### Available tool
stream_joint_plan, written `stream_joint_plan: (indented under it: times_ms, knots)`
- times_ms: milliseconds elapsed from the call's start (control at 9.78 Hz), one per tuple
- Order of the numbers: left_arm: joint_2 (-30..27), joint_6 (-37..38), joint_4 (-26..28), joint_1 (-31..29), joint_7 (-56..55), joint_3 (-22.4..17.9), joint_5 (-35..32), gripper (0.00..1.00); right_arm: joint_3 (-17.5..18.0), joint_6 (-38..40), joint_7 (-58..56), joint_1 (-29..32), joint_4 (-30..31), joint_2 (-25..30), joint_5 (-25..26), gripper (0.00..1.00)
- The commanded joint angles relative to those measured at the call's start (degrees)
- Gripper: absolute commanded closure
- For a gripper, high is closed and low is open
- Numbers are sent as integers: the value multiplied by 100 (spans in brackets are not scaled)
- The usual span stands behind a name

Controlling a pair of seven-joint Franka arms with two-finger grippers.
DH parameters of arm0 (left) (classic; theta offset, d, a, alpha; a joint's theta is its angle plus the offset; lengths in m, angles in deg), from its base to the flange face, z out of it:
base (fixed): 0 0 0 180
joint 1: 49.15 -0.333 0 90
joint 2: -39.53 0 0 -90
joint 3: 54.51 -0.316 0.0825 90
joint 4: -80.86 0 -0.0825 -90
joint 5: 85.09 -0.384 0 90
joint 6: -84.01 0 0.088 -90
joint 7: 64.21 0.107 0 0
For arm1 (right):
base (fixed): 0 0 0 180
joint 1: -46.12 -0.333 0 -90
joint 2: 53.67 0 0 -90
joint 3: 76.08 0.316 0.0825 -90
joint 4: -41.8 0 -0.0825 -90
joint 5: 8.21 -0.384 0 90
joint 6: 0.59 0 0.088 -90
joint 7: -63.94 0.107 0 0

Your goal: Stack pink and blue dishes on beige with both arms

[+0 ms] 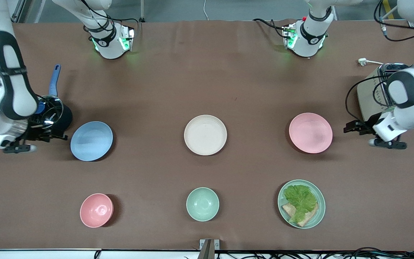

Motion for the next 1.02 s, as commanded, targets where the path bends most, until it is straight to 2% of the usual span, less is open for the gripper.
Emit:
stream_joint_plan:
  times_ms: [0,102,205,511,614,716,818,920]
  knots:
    - [570,-99,-81,34,217,-14,103,39,-7,-62,-949,14,150,-206,-993,0]
    - [728,-265,-47,25,296,-13,329,40,-7,-62,-1083,32,230,-250,-1137,0]
    - [800,-431,58,34,375,-13,644,40,-7,-97,-1085,32,352,-250,-1156,5]
    - [1011,-477,138,60,429,30,823,50,-7,-150,-1093,41,371,-356,-1173,27]
    - [1037,-477,165,69,516,30,841,76,-7,-142,-1093,49,371,-373,-1182,41]
    - [1038,-477,191,43,743,30,850,100,-7,-133,-1076,58,354,-373,-1191,68]
    - [1038,-477,191,25,858,30,963,100,-15,-98,-1041,76,319,-373,-1261,89]
    - [1046,-477,191,25,877,30,1068,100,-15,-80,-1015,111,292,-373,-1383,99]
